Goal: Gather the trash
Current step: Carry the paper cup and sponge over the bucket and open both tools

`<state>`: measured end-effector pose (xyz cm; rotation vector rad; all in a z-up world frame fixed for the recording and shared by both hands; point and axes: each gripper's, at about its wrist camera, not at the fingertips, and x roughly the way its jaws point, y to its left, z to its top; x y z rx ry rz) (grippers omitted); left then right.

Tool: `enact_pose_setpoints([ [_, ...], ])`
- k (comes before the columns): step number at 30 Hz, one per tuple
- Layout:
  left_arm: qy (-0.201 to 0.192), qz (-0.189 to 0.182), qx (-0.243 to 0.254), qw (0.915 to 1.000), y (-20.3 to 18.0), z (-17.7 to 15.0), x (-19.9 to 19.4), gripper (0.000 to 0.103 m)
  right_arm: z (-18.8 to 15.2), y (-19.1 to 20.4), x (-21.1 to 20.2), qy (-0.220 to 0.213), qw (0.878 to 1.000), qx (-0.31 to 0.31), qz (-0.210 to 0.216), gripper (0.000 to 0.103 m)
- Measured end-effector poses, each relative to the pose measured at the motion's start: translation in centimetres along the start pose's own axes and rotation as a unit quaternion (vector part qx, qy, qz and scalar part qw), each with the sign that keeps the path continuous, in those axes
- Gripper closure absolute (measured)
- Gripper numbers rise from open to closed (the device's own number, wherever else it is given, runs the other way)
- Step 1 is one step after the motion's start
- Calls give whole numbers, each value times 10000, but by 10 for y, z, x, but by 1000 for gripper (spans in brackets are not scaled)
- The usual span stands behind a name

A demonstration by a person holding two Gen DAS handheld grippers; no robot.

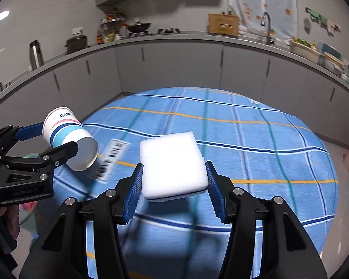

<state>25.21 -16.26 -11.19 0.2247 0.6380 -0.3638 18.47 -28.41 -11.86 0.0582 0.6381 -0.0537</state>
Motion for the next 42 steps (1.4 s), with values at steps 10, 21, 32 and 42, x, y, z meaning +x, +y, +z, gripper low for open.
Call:
enact_pose_setpoints([
  [10,-106,646,-426,9969,60,-31,-51,14,-1,63,-13,-115,9982,-353,468,50],
  [21,-130,1104,-842,9902,107,-63,-91,14,0,115,-26,-237,9934,-706,867,50],
  [32,-173,1437,-1209,9821,142,-84,-124,14,2,163,-37,-340,9846,-1104,1313,50],
  [42,-130,1634,-1418,9762,164,-100,-138,14,5,202,-40,-387,9763,-1400,1607,50],
])
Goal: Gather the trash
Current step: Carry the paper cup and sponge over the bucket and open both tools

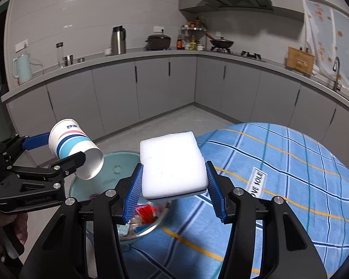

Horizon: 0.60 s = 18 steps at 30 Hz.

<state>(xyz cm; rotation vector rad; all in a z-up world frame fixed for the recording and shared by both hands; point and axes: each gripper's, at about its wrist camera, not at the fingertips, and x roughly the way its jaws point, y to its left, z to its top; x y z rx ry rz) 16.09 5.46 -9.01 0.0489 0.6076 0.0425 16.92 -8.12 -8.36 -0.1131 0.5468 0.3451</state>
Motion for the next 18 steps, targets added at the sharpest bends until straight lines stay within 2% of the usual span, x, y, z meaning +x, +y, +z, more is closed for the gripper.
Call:
enact_pose_setpoints([
  [15,53,-4,-209,9998,19,-1,7,14,3,22,32,223,9990,-220,332,49],
  [18,103,-9,-195,9998,19,-1,10,13,1,22,40,249,9985,-164,459,41],
])
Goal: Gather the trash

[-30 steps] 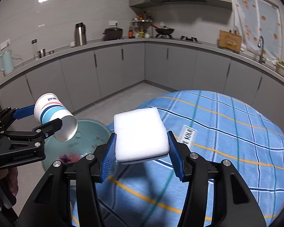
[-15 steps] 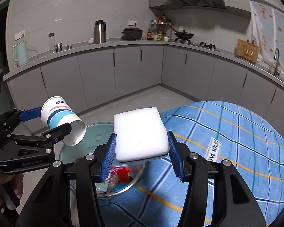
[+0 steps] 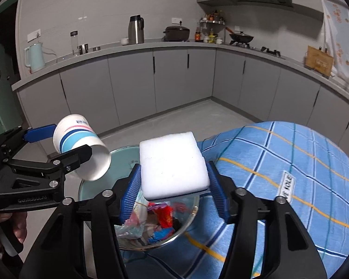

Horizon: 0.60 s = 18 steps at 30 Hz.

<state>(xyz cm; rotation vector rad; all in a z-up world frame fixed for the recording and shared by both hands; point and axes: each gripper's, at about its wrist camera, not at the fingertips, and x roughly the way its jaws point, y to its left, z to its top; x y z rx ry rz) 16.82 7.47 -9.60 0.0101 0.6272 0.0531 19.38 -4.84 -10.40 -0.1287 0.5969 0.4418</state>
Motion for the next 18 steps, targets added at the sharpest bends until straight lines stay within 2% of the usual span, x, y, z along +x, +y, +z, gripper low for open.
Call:
enact_pose_setpoints([
  [1,21,-36,-11,10000,0,0,1,13,0,-3,1,-4,10000,45,3,37],
  [6,27,-66,-65,10000,2,-1,3,10,-4,-15,1,38,9997,239,-103,37],
  [8,20,-63,-61,10000,2,-1,2,9,-5,-18,-3,0,9994,310,-130,33],
  [13,-155,213,-139,9996,2,-2,-11,6,-9,-15,-29,-221,9986,378,-282,32],
  [18,-311,233,-164,9991,3,-6,-34,6,-15,-7,-58,-492,9975,442,-236,30],
])
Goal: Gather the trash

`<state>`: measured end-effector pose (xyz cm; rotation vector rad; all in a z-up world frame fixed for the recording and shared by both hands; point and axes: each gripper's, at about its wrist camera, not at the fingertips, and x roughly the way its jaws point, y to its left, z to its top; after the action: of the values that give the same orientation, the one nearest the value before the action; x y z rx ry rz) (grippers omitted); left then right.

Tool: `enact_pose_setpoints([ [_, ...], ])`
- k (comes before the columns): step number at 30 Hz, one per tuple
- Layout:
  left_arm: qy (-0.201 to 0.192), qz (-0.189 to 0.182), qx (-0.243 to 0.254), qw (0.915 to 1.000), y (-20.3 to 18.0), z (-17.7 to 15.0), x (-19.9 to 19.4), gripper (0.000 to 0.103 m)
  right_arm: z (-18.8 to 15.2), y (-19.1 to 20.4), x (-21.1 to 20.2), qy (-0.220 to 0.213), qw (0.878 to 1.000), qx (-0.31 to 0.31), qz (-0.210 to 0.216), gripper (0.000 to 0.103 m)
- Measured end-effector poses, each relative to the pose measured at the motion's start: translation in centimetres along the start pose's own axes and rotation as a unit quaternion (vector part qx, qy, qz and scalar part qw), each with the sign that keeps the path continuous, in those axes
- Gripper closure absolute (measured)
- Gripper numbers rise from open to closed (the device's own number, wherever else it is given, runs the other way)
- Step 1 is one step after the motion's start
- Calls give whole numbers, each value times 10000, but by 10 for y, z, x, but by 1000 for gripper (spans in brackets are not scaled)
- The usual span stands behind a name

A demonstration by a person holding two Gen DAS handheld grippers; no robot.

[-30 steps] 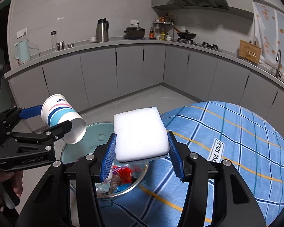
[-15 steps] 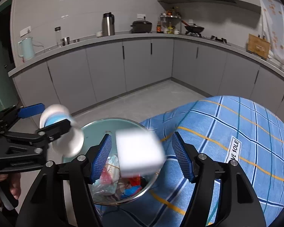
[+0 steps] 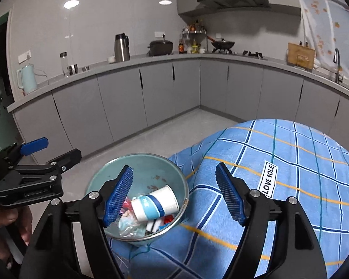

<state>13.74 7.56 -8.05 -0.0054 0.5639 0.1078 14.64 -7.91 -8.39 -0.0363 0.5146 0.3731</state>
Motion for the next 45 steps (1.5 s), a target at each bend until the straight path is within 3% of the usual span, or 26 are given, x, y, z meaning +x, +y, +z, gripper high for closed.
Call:
enact_pose_setpoints([
  [15,-327,-47,99,9994,-6,7,-40,5,9,3,-38,-371,9993,15,8,28],
  [45,-383,-59,85,9992,-5,9,-44,6,11,5,-42,-419,9991,34,55,25],
])
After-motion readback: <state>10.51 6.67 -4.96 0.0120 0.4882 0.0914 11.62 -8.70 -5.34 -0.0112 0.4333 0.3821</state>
